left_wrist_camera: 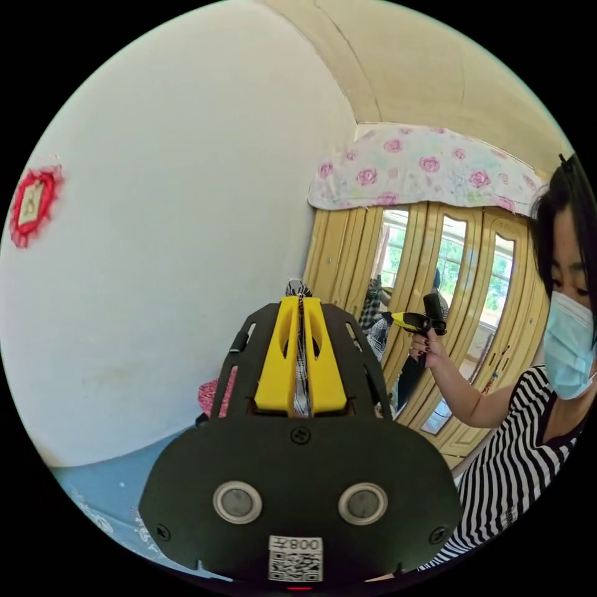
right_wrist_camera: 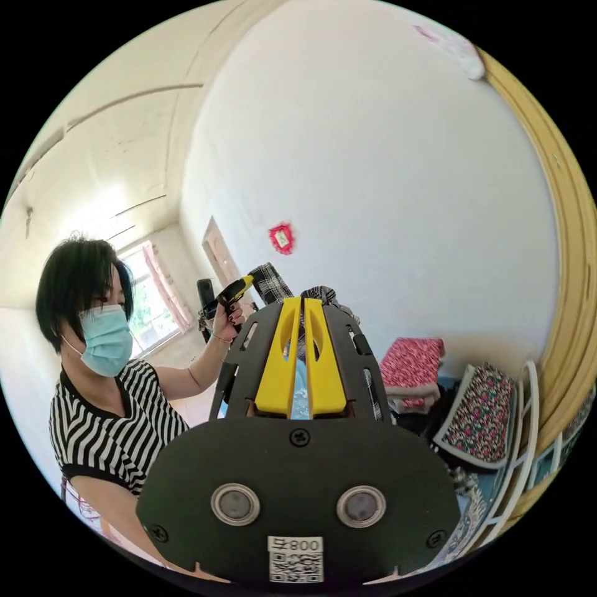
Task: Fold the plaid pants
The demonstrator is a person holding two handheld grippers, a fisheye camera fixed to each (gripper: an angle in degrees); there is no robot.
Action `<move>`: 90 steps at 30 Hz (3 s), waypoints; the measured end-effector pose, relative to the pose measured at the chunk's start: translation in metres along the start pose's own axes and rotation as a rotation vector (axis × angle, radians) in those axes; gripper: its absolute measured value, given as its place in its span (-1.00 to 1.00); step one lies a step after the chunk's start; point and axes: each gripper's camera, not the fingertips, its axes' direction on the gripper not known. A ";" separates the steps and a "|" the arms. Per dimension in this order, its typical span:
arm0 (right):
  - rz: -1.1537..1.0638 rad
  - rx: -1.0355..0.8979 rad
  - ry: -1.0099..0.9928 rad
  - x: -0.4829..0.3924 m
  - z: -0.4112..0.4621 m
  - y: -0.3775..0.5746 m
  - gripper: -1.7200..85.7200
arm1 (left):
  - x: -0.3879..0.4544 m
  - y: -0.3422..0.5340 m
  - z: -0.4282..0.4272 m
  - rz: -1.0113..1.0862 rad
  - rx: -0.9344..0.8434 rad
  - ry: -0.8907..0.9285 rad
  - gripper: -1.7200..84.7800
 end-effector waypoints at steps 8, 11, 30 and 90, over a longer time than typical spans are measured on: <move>-0.147 -0.012 -0.197 -0.086 0.139 0.045 -0.95 | 0.137 -0.072 -0.189 0.114 0.124 -0.166 -0.94; -0.187 -0.038 -0.263 -0.102 0.189 0.069 -0.95 | 0.195 -0.095 -0.246 0.151 0.177 -0.240 -0.93; -0.129 -0.287 -0.662 -0.044 0.475 0.308 -0.95 | 0.501 -0.156 -0.397 0.110 -0.017 -0.669 -0.94; -0.215 -0.148 -0.490 0.438 0.495 0.604 -0.95 | 0.403 -0.365 -0.601 -0.016 -0.033 -0.096 -0.93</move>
